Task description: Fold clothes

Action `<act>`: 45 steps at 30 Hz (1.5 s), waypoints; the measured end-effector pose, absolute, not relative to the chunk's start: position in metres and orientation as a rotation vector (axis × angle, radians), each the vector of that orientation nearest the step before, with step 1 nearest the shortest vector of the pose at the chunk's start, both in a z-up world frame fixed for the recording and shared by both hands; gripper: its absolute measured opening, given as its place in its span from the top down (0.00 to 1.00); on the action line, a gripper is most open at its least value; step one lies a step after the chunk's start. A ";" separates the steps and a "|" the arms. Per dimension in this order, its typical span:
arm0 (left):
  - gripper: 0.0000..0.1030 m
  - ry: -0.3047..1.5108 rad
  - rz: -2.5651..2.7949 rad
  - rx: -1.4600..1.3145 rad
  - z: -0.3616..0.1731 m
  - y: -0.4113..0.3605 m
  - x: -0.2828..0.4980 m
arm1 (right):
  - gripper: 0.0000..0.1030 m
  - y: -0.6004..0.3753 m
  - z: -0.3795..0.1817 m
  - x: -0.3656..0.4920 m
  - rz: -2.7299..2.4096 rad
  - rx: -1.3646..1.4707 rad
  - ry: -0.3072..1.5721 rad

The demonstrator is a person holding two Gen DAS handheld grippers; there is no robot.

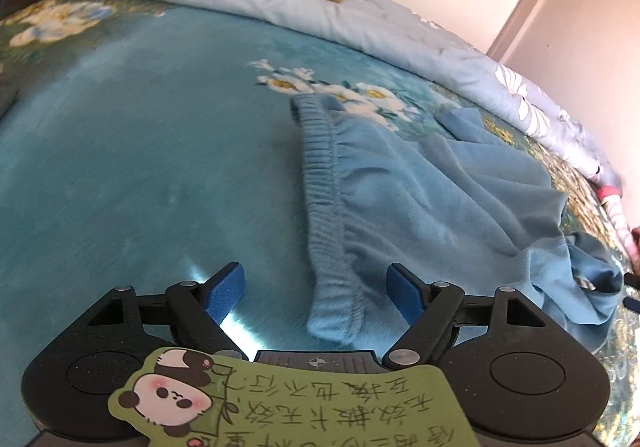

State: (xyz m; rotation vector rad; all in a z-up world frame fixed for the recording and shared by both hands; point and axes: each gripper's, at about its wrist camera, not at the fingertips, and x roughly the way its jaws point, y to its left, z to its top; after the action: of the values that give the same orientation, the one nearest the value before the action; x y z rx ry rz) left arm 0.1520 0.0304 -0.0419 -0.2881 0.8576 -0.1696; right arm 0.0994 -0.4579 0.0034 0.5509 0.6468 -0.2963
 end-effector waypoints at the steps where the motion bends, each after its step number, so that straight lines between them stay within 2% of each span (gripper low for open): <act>1: 0.33 0.852 -0.168 -0.271 -0.042 0.026 0.152 | 0.54 -0.465 -0.006 0.103 -0.308 0.582 0.667; 7: 0.64 0.835 -0.158 -0.256 -0.041 0.012 0.150 | 0.55 -0.471 -0.036 0.131 -0.327 0.681 0.660; 10: 0.75 0.830 -0.141 -0.257 -0.040 0.007 0.151 | 0.55 -0.476 -0.044 0.140 -0.333 0.772 0.624; 12: 0.79 0.815 -0.130 -0.262 -0.039 0.005 0.151 | 0.63 -0.480 -0.050 0.147 -0.352 0.825 0.617; 13: 0.80 0.805 -0.126 -0.269 -0.037 0.006 0.151 | 0.85 -0.482 -0.051 0.149 -0.351 0.829 0.618; 14: 0.81 0.794 -0.122 -0.276 -0.036 0.006 0.151 | 0.93 -0.483 -0.051 0.151 -0.346 0.827 0.621; 17: 0.81 0.718 -0.085 -0.343 -0.022 0.021 0.147 | 0.95 -0.487 -0.041 0.146 -0.325 0.773 0.584; 22: 0.81 0.591 0.007 -0.383 0.012 0.064 0.138 | 0.95 -0.521 0.001 0.107 -0.401 0.675 0.436; 25: 0.81 0.579 0.018 -0.365 0.023 0.083 0.127 | 0.96 -0.549 0.018 0.073 -0.444 0.625 0.383; 36: 0.81 0.735 0.020 -0.328 -0.012 0.091 0.096 | 0.94 -0.563 -0.030 0.001 -0.443 0.621 0.553; 38: 0.81 0.738 0.015 -0.338 -0.013 0.093 0.093 | 0.83 -0.564 -0.031 -0.009 -0.456 0.649 0.561; 43: 0.81 0.732 0.002 -0.340 -0.013 0.090 0.094 | 0.68 -0.561 -0.025 -0.034 -0.448 0.788 0.501; 45: 0.81 0.739 0.003 -0.353 -0.014 0.091 0.095 | 0.67 -0.559 -0.026 -0.033 -0.447 0.823 0.508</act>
State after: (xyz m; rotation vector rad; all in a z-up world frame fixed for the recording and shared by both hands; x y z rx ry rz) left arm 0.0947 0.0909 -0.0144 -0.3528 0.7388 0.0031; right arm -0.0330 -0.5588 -0.0261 0.8232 0.5078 -0.4466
